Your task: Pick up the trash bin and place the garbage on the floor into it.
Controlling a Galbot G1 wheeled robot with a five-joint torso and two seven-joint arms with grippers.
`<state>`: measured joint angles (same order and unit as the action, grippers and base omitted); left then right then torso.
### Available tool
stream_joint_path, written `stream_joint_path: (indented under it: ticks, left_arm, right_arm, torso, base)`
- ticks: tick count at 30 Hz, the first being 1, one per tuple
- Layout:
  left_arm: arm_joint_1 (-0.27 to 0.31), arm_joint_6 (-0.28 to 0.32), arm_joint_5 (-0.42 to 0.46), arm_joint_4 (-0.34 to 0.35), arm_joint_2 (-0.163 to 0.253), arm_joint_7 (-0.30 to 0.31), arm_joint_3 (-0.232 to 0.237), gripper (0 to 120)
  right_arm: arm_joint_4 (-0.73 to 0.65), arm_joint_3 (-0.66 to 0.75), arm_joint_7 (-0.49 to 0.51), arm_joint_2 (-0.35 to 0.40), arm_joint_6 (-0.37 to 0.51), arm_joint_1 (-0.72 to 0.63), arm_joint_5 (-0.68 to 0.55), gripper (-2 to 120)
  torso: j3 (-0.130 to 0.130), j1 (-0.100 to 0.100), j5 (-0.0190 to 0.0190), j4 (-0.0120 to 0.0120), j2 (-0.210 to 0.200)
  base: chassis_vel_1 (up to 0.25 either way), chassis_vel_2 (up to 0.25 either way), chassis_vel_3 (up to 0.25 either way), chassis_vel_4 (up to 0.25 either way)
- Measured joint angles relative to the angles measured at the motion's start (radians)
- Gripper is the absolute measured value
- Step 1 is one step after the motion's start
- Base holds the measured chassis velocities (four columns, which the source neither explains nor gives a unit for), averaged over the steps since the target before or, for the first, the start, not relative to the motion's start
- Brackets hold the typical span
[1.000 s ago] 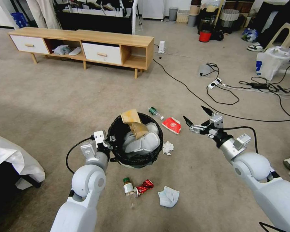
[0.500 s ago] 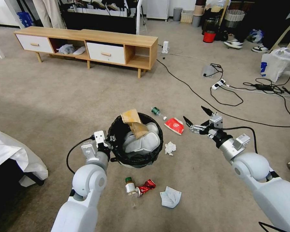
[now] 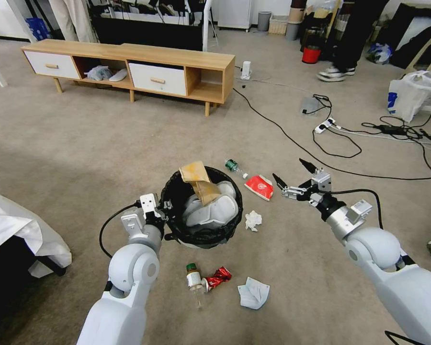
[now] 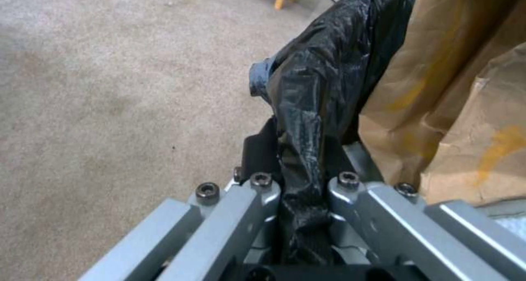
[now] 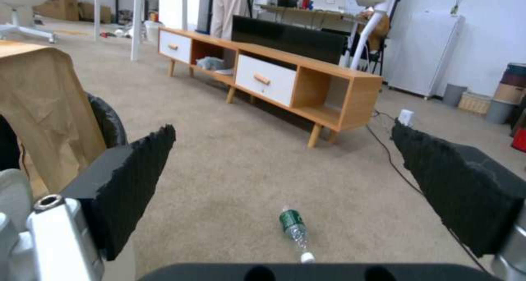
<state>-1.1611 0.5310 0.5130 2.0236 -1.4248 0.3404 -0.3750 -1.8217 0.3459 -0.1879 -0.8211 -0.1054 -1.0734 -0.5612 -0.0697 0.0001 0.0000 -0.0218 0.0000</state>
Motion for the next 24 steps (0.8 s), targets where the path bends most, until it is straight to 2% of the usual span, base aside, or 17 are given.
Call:
stream_joint_path:
  ticks: [17,24]
  left_arm:
    - [-0.003,0.008,0.012,0.008,-0.003,-0.002,-0.006,4]
    - [0.002,0.002,0.009,0.004,-0.001,0.000,-0.009,4]
  right_arm:
    - [-0.006,0.000,0.001,-0.004,0.002,0.004,0.002,100]
    - [0.003,-0.001,0.002,-0.006,0.004,0.006,0.000,100]
  torso:
    - [0.000,0.000,0.0000,-0.0001,0.000]
    - [0.000,0.000,-0.0001,0.0008,0.000]
  base:
    - [0.000,0.000,0.000,0.000]
    - [0.059,0.060,0.057,0.045]
